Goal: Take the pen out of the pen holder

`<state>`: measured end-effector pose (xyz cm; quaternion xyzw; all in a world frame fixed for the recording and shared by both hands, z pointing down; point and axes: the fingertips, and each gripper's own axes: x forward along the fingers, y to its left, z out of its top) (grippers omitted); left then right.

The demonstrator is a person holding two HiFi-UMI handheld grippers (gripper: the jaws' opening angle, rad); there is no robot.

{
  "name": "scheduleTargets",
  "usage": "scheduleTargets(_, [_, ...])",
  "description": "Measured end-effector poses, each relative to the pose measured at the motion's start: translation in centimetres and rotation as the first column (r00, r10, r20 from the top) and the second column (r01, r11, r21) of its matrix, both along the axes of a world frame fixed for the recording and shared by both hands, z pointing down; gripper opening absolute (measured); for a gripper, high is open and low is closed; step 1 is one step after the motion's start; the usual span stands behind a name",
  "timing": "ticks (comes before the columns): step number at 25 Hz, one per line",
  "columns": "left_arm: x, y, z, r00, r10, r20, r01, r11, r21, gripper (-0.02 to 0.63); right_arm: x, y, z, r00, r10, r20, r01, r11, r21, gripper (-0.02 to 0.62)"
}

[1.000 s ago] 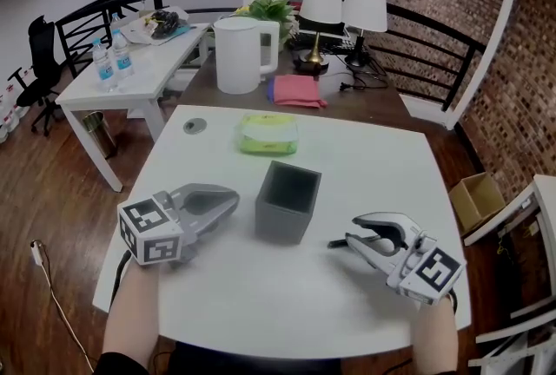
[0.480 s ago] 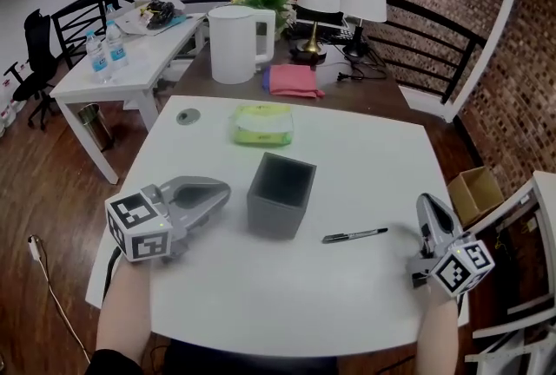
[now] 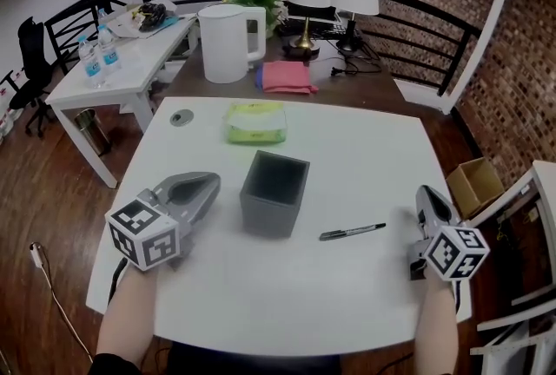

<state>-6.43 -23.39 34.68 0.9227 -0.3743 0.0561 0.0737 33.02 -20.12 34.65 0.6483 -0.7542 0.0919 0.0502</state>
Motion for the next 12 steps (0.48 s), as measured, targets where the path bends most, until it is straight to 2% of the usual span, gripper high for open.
scheduleTargets(12, [0.57, 0.04, 0.13, 1.000, -0.007, 0.001, 0.007, 1.000, 0.001, 0.001, -0.48, 0.50, -0.02, 1.000, 0.010, -0.004, -0.010, 1.000, -0.001, 0.012])
